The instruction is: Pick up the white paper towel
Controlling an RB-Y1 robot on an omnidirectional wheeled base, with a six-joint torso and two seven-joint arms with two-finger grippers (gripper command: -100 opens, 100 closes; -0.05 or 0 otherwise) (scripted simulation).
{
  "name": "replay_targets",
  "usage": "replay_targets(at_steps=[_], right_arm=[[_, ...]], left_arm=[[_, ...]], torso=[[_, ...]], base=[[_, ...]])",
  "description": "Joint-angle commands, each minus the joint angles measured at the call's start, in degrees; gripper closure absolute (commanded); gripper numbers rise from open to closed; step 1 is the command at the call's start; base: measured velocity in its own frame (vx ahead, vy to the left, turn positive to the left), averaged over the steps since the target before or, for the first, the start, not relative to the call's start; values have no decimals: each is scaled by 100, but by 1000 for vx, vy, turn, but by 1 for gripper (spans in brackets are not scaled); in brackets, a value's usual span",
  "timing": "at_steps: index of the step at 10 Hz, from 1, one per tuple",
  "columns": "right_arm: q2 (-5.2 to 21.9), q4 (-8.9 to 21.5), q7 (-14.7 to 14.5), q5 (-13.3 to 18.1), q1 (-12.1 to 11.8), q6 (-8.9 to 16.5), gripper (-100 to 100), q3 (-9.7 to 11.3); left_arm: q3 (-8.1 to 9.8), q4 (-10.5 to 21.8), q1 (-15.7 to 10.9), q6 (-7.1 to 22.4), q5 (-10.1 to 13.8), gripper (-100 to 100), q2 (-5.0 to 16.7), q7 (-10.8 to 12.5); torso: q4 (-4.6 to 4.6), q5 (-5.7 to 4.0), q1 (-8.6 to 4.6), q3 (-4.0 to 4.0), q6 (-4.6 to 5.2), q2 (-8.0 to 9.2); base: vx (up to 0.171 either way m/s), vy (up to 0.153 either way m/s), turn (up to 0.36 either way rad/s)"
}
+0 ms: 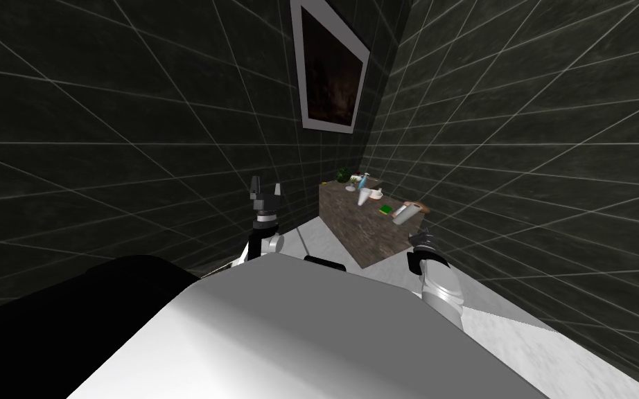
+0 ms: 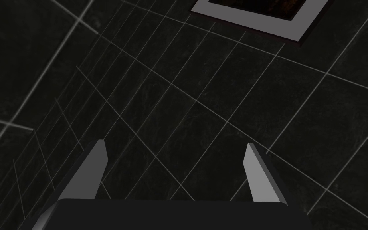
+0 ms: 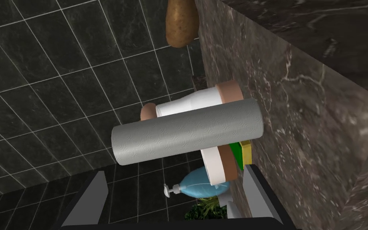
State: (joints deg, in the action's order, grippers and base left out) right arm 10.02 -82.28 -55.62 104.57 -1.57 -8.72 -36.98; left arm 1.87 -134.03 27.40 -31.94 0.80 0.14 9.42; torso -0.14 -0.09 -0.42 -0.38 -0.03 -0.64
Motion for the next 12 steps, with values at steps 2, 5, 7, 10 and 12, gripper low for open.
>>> replay_targets(at_steps=[2, 5, 7, 10, 12], right_arm=[[-7, -2, 243, -427, 27, -132, -100, -74], [-18, -4, 386, -836, 44, -212, -100, -117], [-34, -5, 520, -1134, 61, -289, -100, -157], [-79, -4, 762, -1624, 99, -431, -100, -224], [-109, -2, 871, -1903, 119, -496, -100, -252]], left_arm=[[0, 0, 0, 0, 0, 0, 0, 0], [0, 0, 0, 0, 0, 0, 0, 0], [0, 0, 0, 0, 0, 0, 0, 0], [0, 0, 0, 0, 0, 0, 0, 0], [0, 0, -1, 0, 0, 0, 0, 0]], torso=[[0, 0, -3, 0, -1, 1], [0, -2, -8, 0, 0, 0], [0, -1, -6, 2, -1, 3], [0, -3, -14, 0, -2, 1], [0, -3, -16, 1, -2, 3]], base=[[46, 37, -71], [43, 29, -51], [37, 34, -50], [50, 19, -57], [40, 11, -48]])
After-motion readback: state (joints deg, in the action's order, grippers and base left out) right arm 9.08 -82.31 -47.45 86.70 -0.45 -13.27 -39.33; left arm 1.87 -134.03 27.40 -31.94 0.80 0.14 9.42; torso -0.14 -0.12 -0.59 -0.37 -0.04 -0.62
